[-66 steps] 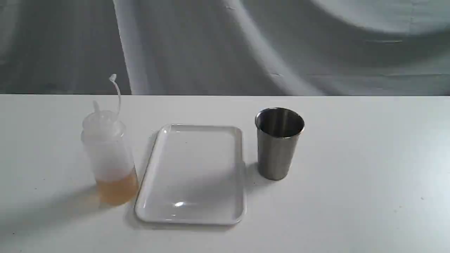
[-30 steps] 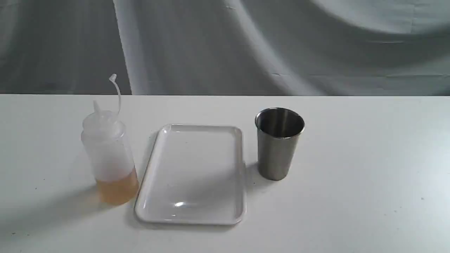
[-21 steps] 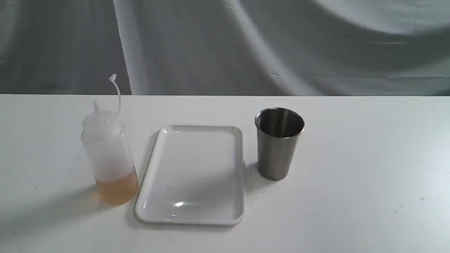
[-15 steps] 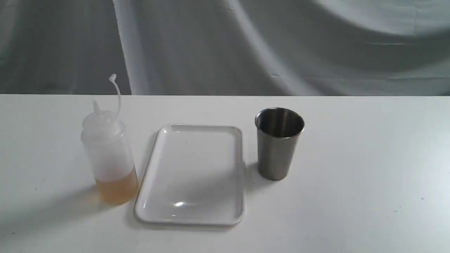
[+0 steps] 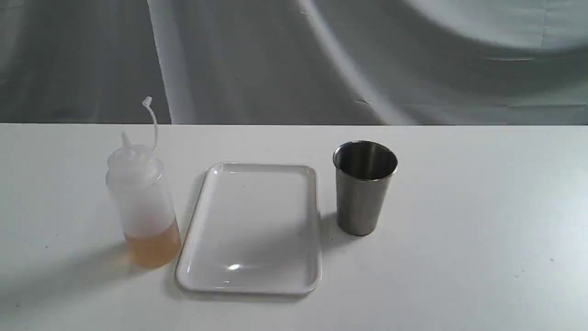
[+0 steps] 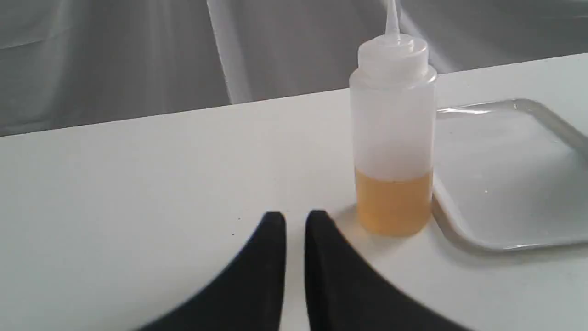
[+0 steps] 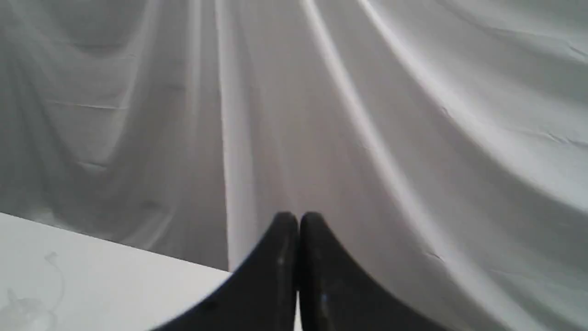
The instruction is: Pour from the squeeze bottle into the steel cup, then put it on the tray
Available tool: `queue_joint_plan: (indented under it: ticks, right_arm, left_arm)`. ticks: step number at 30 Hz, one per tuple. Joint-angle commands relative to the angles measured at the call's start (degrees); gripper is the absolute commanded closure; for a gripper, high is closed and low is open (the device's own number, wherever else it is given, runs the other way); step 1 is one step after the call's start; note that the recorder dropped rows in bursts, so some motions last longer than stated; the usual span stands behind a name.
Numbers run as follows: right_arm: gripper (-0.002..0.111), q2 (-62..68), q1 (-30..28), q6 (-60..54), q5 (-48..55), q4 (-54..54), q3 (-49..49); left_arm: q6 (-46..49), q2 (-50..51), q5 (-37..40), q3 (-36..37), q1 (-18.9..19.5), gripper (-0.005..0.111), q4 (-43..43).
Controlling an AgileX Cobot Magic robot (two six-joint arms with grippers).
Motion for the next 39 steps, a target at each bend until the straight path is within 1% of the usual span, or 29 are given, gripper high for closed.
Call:
queue_joint_plan:
  ticks: [1,5,9,13,16,20,25,36,39]
  right_arm:
    - [0.108,4.59,6.25,0.71,-7.12,-1.69,-0.45]
    - [0.108,11.60,14.83,0.71,-11.67,-5.77,-0.45]
    - [0.108,20.07,22.24,0.71,-21.22,-6.55,-0.45]
    - [0.108,29.00,26.42,0.71,-31.11,-5.84,-0.45]
    - [0.108,35.52,28.90,0.38,-36.17,-3.31,-0.45]
    - [0.108,42.53,30.56,0.11,-40.05,-1.49,-0.45]
    - [0.108,50.45,30.86,-0.39,-43.76,1.41,-0.45]
    - [0.108,63.90,33.09,-1.25,-50.85,1.41,-0.35]
    - [0.108,67.44,33.76,-2.38,-55.29,1.41,0.12]
  left_arm:
    - [-0.10,-0.28,-0.37,0.25,-0.18,0.098,0.16]
    - [-0.10,-0.28,-0.37,0.25,-0.18,0.098,0.16]
    - [-0.10,-0.28,-0.37,0.25,-0.18,0.098,0.16]
    - [-0.10,-0.28,-0.37,0.25,-0.18,0.098,0.16]
    - [-0.10,-0.28,-0.37,0.25,-0.18,0.098,0.16]
    - [-0.10,-0.28,-0.37,0.25,-0.18,0.098,0.16]
    - [-0.10,-0.28,-0.37,0.25,-0.18,0.098,0.16]
    - [-0.10,-0.28,-0.37,0.25,-0.18,0.098,0.16]
    - [-0.10,-0.28,-0.37,0.25,-0.18,0.098,0.16]
